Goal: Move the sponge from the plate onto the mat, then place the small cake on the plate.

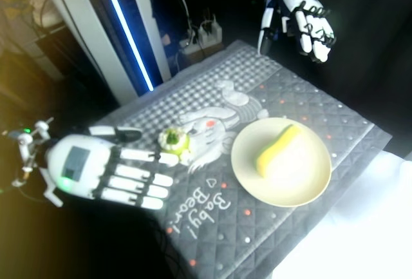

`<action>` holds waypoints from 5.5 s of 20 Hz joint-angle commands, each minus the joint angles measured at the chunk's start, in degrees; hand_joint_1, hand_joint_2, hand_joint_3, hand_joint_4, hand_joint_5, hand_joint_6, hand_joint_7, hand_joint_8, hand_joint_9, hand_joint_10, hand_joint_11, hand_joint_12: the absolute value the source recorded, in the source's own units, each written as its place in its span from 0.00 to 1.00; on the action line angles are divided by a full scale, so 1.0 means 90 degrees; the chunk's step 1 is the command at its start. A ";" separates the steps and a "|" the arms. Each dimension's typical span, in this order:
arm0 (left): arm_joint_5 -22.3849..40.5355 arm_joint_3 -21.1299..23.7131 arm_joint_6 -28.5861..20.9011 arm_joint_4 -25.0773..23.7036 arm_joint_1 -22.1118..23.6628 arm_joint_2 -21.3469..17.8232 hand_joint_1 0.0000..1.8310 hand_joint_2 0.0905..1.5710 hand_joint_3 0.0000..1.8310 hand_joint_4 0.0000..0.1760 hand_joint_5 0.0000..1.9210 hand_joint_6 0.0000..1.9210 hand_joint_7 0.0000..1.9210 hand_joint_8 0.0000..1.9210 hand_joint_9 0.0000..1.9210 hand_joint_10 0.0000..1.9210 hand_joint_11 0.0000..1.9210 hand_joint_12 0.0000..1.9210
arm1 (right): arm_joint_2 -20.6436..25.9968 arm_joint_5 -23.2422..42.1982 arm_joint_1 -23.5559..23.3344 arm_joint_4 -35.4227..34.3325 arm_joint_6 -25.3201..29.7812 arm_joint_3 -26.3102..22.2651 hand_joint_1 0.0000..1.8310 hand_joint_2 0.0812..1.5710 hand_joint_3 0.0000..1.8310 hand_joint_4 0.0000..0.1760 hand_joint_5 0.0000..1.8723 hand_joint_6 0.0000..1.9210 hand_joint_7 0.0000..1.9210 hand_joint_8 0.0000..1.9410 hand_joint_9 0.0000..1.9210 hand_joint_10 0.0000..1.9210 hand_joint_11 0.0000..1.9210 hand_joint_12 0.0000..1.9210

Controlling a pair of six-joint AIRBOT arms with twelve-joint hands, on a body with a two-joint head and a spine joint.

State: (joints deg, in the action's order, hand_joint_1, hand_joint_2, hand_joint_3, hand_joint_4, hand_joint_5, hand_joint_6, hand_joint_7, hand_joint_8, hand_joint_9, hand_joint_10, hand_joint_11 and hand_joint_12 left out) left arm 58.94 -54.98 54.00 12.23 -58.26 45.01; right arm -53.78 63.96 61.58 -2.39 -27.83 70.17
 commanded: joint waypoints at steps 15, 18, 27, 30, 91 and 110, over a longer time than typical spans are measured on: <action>-0.2042 -0.2105 -0.0026 -0.0848 0.2898 0.1896 0.41 0.59 0.00 0.14 0.22 0.00 0.22 0.00 0.22 0.00 0.03 0.50 | 0.0162 0.1788 -0.0273 0.0149 0.0040 -0.0142 0.44 0.59 0.00 0.62 0.12 0.00 0.05 0.00 0.04 0.00 0.00 0.16; -0.3260 -0.2941 -0.0025 -0.1189 0.3466 0.2653 0.42 0.59 0.00 0.17 0.23 0.00 0.28 0.00 0.27 0.01 0.07 0.50 | 0.0143 0.1877 -0.0399 0.0155 -0.0002 -0.0131 0.43 0.55 0.00 0.89 0.07 0.00 0.02 0.00 0.01 0.00 0.00 0.05; -0.4894 -0.4167 0.1285 -0.1063 0.3976 0.3944 0.57 0.57 0.00 0.00 0.41 0.00 0.42 0.17 0.25 0.58 0.02 0.90 | -0.0005 0.1907 -0.0437 0.0132 -0.0039 -0.0065 0.38 0.57 0.00 1.00 0.08 0.00 0.03 0.00 0.01 0.00 0.00 0.00; -0.4981 -0.4612 0.1288 -0.0814 0.4017 0.4345 0.65 0.69 0.00 0.00 0.53 0.39 0.46 0.58 0.30 0.48 0.01 0.77 | -0.0043 0.1907 -0.0437 0.0134 -0.0038 -0.0049 0.39 0.57 0.00 0.90 0.10 0.01 0.04 0.01 0.03 0.01 0.03 0.02; 0.0391 0.0215 0.0351 -0.0159 0.0253 0.0237 0.41 0.50 0.00 0.13 0.13 0.00 0.18 0.00 0.19 0.00 0.00 0.56 | -0.1292 -0.0852 -0.3492 0.2041 0.0145 0.1367 0.71 0.63 0.00 0.00 0.58 0.39 0.71 0.22 0.73 0.25 0.61 0.56; 0.0313 -0.0093 -0.0012 -0.0534 0.0564 0.0613 0.47 0.54 0.00 0.00 0.19 0.00 0.24 0.00 0.21 0.00 0.00 0.40 | -0.3735 -0.3880 -0.4873 0.2680 -0.0023 0.3304 0.41 0.50 0.00 0.99 0.00 0.00 0.01 0.00 0.03 0.00 0.00 0.18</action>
State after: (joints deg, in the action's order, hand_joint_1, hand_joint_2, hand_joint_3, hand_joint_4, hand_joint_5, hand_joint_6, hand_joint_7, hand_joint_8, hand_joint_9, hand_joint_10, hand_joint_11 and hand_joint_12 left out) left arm 55.13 -55.68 54.15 7.51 -53.87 50.57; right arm -87.15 22.09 18.41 23.77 -27.92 99.26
